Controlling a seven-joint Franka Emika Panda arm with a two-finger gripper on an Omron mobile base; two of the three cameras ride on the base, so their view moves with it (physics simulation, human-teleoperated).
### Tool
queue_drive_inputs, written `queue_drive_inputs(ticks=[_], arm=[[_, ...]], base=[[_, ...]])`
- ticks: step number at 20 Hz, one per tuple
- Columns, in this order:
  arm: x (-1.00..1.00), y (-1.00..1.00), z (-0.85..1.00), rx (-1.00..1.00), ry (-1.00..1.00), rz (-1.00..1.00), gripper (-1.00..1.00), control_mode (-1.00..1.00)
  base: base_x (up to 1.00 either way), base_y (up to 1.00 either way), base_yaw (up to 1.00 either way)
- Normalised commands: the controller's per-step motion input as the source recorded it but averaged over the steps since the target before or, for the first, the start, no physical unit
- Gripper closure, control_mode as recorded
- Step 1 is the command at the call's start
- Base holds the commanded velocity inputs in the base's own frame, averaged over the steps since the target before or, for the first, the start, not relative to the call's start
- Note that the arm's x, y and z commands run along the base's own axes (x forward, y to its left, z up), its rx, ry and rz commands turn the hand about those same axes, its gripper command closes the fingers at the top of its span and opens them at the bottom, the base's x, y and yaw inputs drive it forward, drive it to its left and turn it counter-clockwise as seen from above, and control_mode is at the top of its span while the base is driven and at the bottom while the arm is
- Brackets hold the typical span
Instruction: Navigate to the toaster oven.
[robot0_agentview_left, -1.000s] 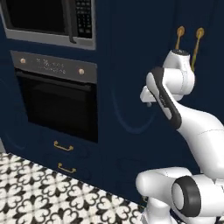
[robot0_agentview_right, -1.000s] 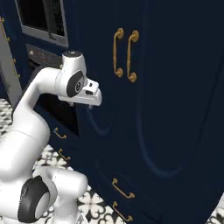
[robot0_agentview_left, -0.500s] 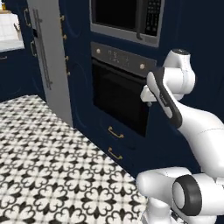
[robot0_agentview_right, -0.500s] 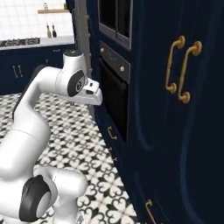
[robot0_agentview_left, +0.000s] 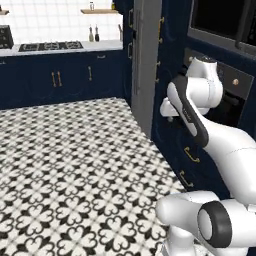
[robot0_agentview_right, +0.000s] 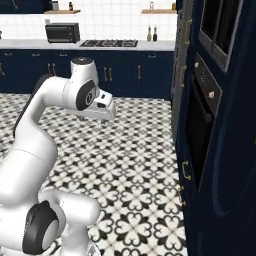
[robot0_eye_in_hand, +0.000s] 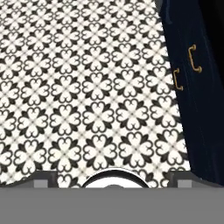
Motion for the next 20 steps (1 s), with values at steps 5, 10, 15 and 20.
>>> queue_drive_inputs(ticks=[5, 10, 15, 20], arm=[[0.0, 0.0, 0.0, 0.0, 0.0, 0.0, -1.0, 1.0], [0.0, 0.0, 0.0, 0.0, 0.0, 0.0, -1.0, 1.0], [0.0, 0.0, 0.0, 0.0, 0.0, 0.0, -1.0, 1.0], [0.0, 0.0, 0.0, 0.0, 0.0, 0.0, -1.0, 1.0]], base=[[1.0, 0.15, 0.4], [1.0, 0.81, 0.09], [1.0, 1.0, 0.0], [1.0, 1.0, -0.03]])
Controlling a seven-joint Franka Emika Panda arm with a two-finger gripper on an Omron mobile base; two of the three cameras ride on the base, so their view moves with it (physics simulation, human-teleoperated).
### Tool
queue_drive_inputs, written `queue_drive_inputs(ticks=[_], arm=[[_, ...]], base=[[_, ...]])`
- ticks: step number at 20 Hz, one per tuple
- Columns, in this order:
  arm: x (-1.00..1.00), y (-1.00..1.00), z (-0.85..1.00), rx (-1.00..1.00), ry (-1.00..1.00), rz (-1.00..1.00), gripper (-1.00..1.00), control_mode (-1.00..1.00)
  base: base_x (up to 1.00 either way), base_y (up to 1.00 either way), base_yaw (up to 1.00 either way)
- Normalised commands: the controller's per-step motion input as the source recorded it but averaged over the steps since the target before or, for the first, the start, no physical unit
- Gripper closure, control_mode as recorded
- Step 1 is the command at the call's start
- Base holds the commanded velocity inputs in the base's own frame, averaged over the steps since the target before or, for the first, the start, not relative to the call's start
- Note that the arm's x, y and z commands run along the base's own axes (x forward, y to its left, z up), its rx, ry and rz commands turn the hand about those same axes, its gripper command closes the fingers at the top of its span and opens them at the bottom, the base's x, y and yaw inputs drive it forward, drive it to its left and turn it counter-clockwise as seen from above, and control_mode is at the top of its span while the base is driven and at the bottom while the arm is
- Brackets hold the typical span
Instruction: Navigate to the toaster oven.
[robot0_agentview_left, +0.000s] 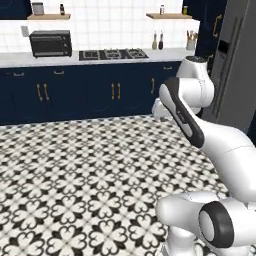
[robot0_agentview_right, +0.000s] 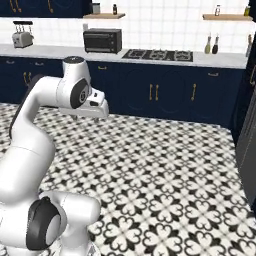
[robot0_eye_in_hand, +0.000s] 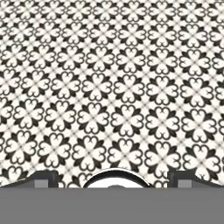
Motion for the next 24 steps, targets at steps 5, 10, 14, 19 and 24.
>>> queue_drive_inputs(ticks=[5, 10, 14, 19, 24], arm=[[0.0, 0.0, 0.0, 0.0, 0.0, 0.0, -1.0, 1.0], [0.0, 0.0, 0.0, 0.0, 0.0, 0.0, -1.0, 1.0], [0.0, 0.0, 0.0, 0.0, 0.0, 0.0, -1.0, 1.0], [0.0, 0.0, 0.0, 0.0, 0.0, 0.0, -1.0, 1.0], [0.0, 0.0, 0.0, 0.0, 0.0, 0.0, -1.0, 1.0]], base=[[1.0, 1.0, -0.13], [1.0, 1.0, -0.2], [1.0, 1.0, -0.25], [1.0, 0.95, -0.22], [1.0, 0.89, -0.21]])
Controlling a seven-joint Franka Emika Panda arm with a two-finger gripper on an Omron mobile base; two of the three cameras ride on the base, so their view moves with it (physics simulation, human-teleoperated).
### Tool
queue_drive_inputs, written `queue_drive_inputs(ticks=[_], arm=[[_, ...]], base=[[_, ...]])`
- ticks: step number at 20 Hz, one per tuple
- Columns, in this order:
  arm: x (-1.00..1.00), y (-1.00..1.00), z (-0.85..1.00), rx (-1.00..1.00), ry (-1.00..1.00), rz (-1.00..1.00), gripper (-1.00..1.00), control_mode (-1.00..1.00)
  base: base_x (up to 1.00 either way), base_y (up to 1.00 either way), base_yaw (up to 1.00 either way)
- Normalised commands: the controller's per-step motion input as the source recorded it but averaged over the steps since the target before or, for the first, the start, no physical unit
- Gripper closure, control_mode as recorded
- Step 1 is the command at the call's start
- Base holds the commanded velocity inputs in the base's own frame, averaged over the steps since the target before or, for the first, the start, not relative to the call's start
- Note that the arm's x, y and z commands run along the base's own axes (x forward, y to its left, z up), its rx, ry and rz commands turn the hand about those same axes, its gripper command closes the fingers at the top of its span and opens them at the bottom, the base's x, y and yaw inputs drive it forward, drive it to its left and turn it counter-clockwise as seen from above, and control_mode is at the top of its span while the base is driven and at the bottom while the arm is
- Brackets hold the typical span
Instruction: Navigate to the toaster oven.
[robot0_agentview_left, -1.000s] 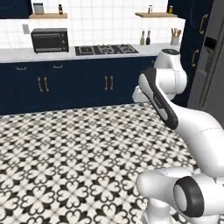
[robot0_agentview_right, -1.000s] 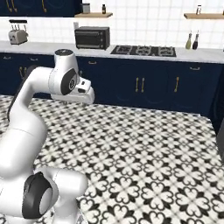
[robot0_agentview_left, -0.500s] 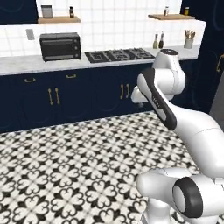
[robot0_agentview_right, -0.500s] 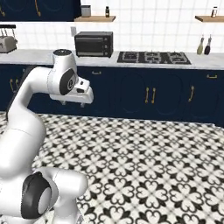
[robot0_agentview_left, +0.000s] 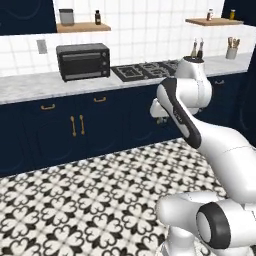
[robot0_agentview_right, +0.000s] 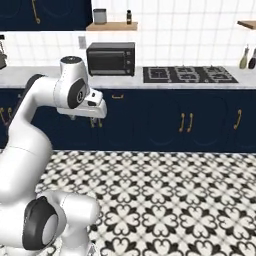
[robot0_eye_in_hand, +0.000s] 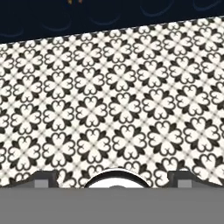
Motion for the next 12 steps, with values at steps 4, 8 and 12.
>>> queue_drive_inputs(ticks=[4, 8, 12], arm=[[0.0, 0.0, 0.0, 0.0, 0.0, 0.0, -1.0, 1.0], [0.0, 0.0, 0.0, 0.0, 0.0, 0.0, -1.0, 1.0], [0.0, 0.0, 0.0, 0.0, 0.0, 0.0, -1.0, 1.0]], base=[[1.0, 0.59, -0.11], [1.0, 0.07, 0.07], [1.0, -0.03, 0.13]])
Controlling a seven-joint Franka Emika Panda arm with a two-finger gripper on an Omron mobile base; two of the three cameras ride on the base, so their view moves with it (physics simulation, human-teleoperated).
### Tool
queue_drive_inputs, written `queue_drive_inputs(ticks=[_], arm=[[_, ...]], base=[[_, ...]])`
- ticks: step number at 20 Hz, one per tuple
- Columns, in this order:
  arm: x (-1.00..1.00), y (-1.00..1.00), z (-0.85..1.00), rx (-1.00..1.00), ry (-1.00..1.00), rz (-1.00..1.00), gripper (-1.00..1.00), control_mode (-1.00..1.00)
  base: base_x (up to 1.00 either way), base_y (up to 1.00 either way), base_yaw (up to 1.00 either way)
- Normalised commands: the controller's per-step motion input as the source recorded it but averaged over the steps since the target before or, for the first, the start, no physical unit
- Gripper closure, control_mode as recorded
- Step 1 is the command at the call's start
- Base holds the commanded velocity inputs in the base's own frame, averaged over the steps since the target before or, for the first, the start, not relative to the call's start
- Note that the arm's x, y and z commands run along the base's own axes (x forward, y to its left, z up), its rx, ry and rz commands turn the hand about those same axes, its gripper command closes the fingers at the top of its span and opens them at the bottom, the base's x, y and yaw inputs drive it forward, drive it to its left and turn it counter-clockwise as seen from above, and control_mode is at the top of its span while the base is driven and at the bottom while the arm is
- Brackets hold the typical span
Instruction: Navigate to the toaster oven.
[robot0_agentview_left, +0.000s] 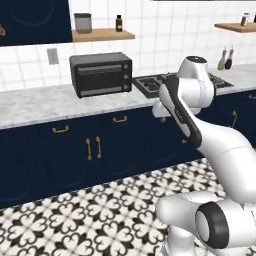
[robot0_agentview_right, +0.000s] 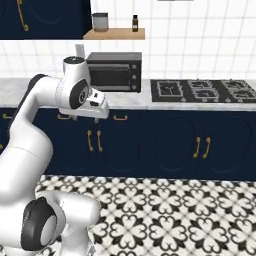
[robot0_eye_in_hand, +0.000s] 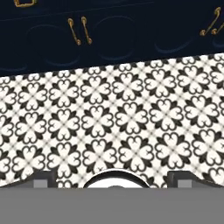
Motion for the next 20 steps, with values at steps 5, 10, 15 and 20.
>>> queue_drive_inputs(ticks=[5, 10, 15, 20], arm=[[0.0, 0.0, 0.0, 0.0, 0.0, 0.0, -1.0, 1.0], [0.0, 0.0, 0.0, 0.0, 0.0, 0.0, -1.0, 1.0], [0.0, 0.0, 0.0, 0.0, 0.0, 0.0, -1.0, 1.0], [0.0, 0.0, 0.0, 0.0, 0.0, 0.0, -1.0, 1.0]], base=[[1.0, 0.03, 0.02], [1.0, -0.04, 0.03], [0.99, -0.03, 0.04], [0.78, -0.18, 0.07]])
